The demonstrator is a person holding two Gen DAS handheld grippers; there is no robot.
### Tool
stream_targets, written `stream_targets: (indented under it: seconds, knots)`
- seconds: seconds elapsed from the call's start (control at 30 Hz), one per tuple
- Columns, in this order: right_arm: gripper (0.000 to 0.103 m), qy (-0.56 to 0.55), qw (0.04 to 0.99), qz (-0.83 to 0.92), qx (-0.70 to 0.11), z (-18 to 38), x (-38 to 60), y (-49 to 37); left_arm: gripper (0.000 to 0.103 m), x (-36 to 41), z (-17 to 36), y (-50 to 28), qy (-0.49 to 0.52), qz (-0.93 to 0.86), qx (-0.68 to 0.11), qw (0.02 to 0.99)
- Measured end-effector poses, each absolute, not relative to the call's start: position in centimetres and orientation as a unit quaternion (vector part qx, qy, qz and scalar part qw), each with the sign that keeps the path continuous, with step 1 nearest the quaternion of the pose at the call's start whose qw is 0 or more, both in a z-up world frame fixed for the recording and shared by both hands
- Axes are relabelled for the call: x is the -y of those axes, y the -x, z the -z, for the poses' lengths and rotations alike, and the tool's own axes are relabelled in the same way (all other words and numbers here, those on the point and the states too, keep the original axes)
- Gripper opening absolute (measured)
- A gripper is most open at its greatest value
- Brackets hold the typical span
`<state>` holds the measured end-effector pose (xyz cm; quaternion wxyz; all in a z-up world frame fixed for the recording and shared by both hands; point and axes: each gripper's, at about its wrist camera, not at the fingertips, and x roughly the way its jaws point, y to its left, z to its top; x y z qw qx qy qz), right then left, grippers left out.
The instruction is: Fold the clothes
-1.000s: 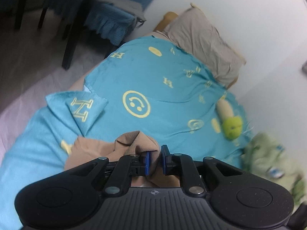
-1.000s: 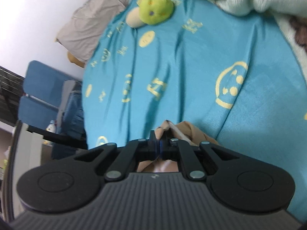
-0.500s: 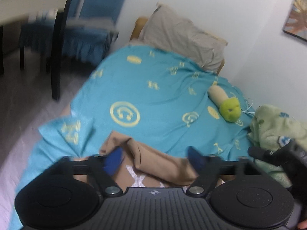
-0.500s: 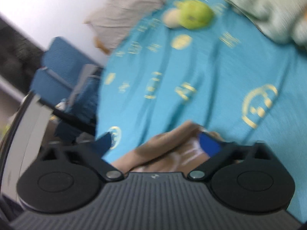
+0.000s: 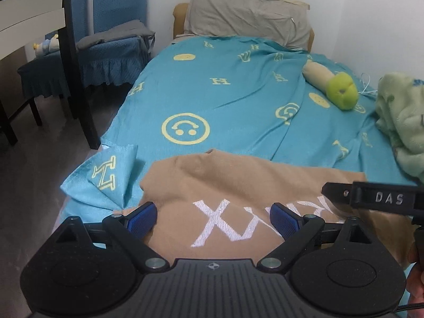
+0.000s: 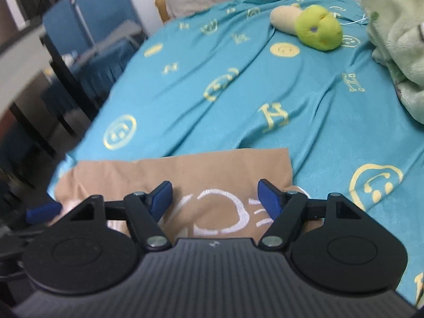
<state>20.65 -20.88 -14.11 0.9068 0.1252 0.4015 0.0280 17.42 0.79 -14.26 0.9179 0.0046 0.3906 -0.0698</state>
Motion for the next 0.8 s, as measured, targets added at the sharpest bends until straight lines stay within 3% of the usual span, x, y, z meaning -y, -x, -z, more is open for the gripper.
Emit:
stream_targets:
  seconds: [0.33,0.57,0.8]
  knots:
    - [0.073,-0.110,0.926,-0.031,-0.360,10.8,20.4,-14.6,0.094,-1.1,10.9,-12.7,0.010,0.074,-0.375,0.924]
    - [0.073,-0.087,0.912,-0.022,-0.400,12.3,20.0,-13.5,0.095,-0.8,13.4,-12.0,0.009,0.050,-0.432,0.900]
    - [0.073,-0.111,0.903,-0.022,-0.415,13.3,20.8,-14.0,0.094,-0.8,12.5,-10.3,0.023,0.046,-0.427,0.903]
